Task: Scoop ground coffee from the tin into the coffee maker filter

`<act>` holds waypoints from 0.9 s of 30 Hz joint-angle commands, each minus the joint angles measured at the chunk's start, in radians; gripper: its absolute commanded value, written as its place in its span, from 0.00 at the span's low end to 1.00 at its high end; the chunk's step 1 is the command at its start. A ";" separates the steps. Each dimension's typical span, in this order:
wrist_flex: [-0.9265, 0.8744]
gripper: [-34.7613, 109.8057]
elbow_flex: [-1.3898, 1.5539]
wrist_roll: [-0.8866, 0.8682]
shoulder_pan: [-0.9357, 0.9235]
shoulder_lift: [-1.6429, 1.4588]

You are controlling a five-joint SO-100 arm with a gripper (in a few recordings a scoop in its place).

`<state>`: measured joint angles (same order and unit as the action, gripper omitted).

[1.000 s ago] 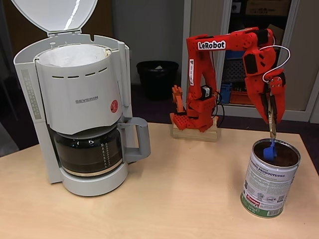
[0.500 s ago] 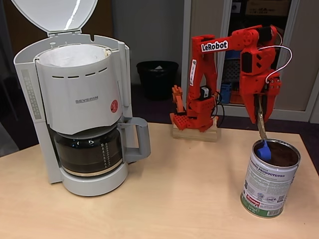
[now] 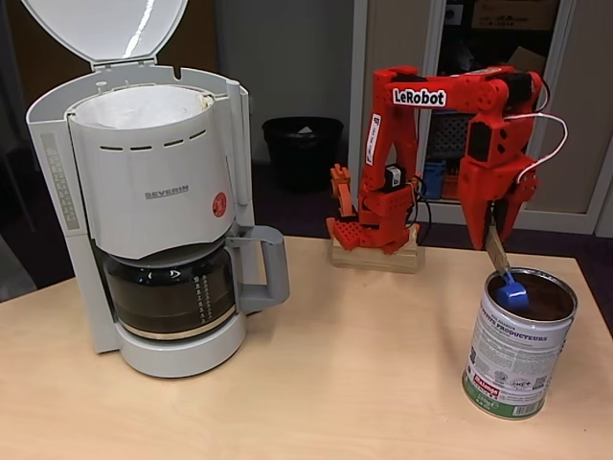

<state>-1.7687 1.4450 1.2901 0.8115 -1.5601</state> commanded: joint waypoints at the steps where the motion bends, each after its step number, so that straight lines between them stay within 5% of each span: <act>1: 0.005 0.24 0.032 0.029 0.015 -0.005; 27: -0.002 0.24 -0.216 -0.124 -0.021 0.015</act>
<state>-1.7856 1.3023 1.2103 0.7961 -1.5432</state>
